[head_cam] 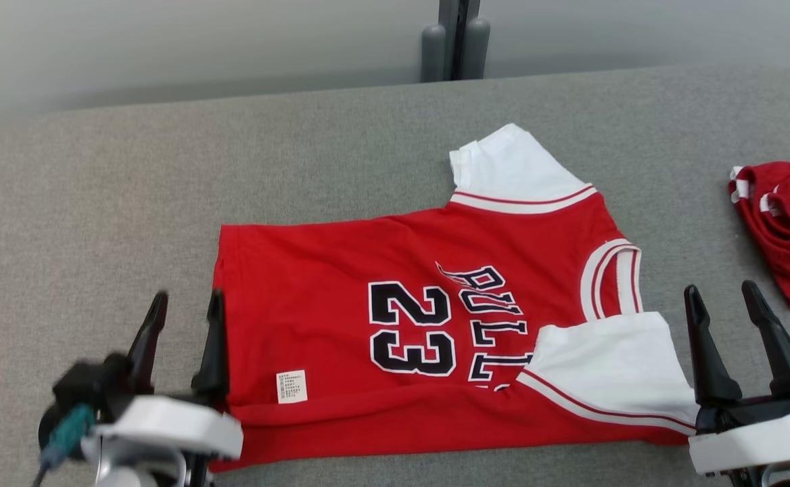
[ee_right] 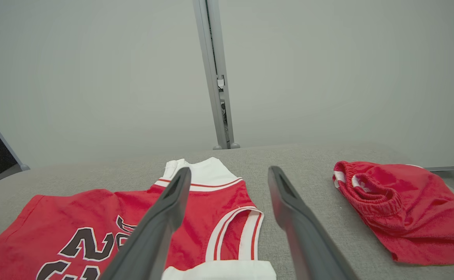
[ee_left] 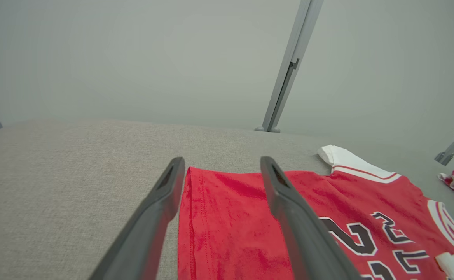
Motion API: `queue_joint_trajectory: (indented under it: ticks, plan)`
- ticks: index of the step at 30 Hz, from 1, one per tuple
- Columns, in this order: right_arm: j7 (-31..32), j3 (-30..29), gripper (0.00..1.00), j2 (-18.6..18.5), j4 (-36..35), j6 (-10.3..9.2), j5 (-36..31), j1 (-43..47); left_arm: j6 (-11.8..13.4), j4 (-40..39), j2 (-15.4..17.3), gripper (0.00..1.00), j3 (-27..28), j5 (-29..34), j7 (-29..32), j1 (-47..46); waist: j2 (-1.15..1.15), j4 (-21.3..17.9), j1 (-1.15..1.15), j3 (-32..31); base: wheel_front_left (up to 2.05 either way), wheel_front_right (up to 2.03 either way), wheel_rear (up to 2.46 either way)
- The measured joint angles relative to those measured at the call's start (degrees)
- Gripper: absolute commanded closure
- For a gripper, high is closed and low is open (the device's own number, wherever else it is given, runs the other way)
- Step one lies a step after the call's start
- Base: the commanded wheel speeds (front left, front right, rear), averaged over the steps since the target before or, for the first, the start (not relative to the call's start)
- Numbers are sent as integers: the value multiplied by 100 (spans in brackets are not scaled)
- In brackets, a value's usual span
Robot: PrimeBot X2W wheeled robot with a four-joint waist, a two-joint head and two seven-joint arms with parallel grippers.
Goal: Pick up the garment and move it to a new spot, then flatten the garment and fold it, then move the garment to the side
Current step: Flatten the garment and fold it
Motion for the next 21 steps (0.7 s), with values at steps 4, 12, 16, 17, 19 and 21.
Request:
queue_joint_trajectory:
  ticks: [4, 12, 16, 17, 19, 21]
  plan:
    - [-3, 34, 0, -53, -5, 0, 54, -224, -245, 298, 82, 0, -100, -94, 352, -916, 0, 47, 0, 274, 0, 0, 0]
    - [-86, 318, 0, -115, 181, 0, 162, -745, -625, 1855, 245, 0, 24, -524, 998, -2444, 0, -31, 0, 874, 0, 0, 0]
    - [-141, 386, 0, -137, 321, 0, 210, -874, -832, 2697, 322, 0, 25, -698, 1273, -2944, 0, -125, 0, 1073, 0, 0, 0]
    - [-171, 391, 0, -143, 348, 0, 223, -898, -865, 2888, 331, 0, 20, -709, 1333, -3049, 0, -148, 0, 1106, 0, 0, 0]
    - [-180, 410, 0, -153, 405, 0, 252, -940, -942, 3200, 347, 0, 1, -790, 1402, -3218, 0, -189, 0, 1155, 0, 0, 0]
    - [-198, 404, 0, -159, 465, 0, 263, -971, -1031, 3474, 358, 0, -20, -827, 1474, -3359, 0, -218, 0, 1187, 0, 0, 0]
